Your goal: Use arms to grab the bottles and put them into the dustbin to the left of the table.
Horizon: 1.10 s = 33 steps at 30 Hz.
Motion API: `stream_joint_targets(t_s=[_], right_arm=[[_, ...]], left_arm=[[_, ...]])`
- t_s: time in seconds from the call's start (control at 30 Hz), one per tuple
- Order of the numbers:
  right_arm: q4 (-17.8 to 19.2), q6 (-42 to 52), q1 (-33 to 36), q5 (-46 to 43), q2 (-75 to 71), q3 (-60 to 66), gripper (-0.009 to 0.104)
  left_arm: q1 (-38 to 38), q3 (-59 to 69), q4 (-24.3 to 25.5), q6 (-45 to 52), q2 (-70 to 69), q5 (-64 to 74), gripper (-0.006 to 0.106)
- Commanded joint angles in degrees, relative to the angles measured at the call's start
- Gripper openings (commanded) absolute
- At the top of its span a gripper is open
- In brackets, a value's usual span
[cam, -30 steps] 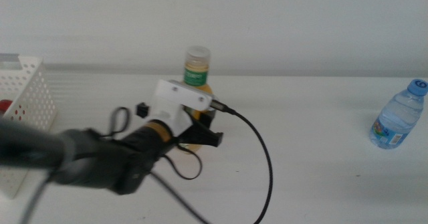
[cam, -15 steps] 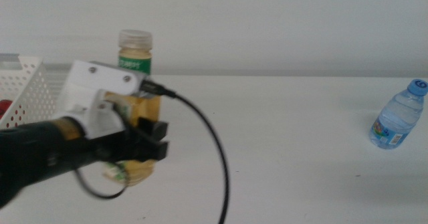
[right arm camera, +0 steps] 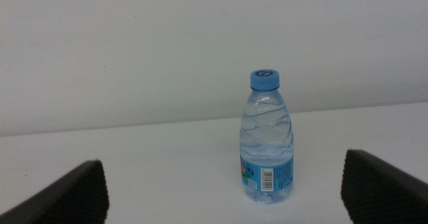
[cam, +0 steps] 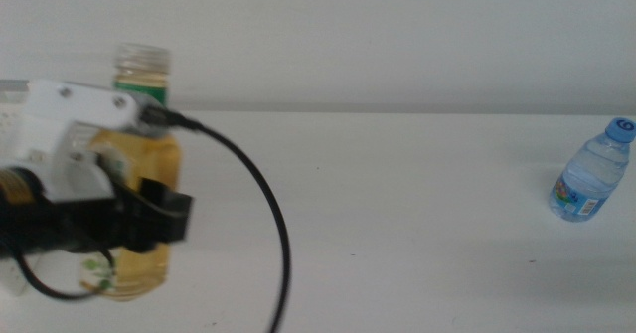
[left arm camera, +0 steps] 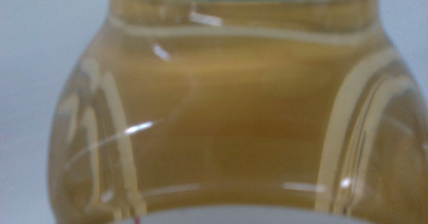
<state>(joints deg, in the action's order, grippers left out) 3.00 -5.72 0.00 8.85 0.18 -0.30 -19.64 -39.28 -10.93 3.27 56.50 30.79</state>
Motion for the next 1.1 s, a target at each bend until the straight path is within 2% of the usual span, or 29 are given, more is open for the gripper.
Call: stream_joint_targets(t_s=[0.0, 0.17, 0.23, 0.33, 0.4, 0.47, 0.57, 0.63, 0.73, 1.0, 1.07], right_arm=[[0.69, 0.15, 0.06, -0.58, -2.23, 2.52, 0.093], [0.69, 0.15, 0.06, -0.58, -2.23, 2.52, 0.093], [0.69, 0.15, 0.06, -0.58, -2.23, 2.52, 0.093], [0.69, 0.15, 0.06, -0.58, -2.23, 2.52, 0.093], [0.69, 0.15, 0.06, -0.58, -2.23, 2.52, 0.093], [0.69, 0.15, 0.06, -0.58, -2.23, 2.52, 0.093], [0.69, 0.15, 0.06, -0.58, -2.23, 2.52, 0.093], [0.69, 0.15, 0.06, -0.58, -2.23, 2.52, 0.093], [0.69, 0.15, 0.06, -0.58, -2.23, 2.52, 0.093], [0.69, 0.15, 0.06, -0.58, -2.23, 2.52, 0.093], [0.69, 0.15, 0.06, -0.58, -2.23, 2.52, 0.093]], left_arm=[[3.81, -4.71, -0.1, -3.61, -0.76, 5.12, -0.002], [16.13, -16.98, -0.63, -1.33, 2.86, 22.05, -0.002], [22.43, -23.11, -3.82, 5.45, 6.7, 29.55, -0.002], [31.01, -31.81, -11.14, 17.85, 14.19, 40.47, -0.002], [36.06, -37.06, -13.71, 21.61, 19.03, 44.51, -0.002], [38.82, -40.89, -13.88, 22.11, 23.04, 44.42, -0.002], [41.74, -44.39, -7.28, 25.71, 28.28, 44.42, -0.002], [43.19, -45.55, -0.64, 25.85, 31.58, 44.42, -0.002], [44.34, -45.65, 4.66, 25.85, 35.55, 42.45, -0.002], [44.7, -45.65, 10.93, 26.12, 42.85, 33.29, -0.002], [44.7, -45.65, 10.93, 26.53, 44.34, 32.41, -0.002]])
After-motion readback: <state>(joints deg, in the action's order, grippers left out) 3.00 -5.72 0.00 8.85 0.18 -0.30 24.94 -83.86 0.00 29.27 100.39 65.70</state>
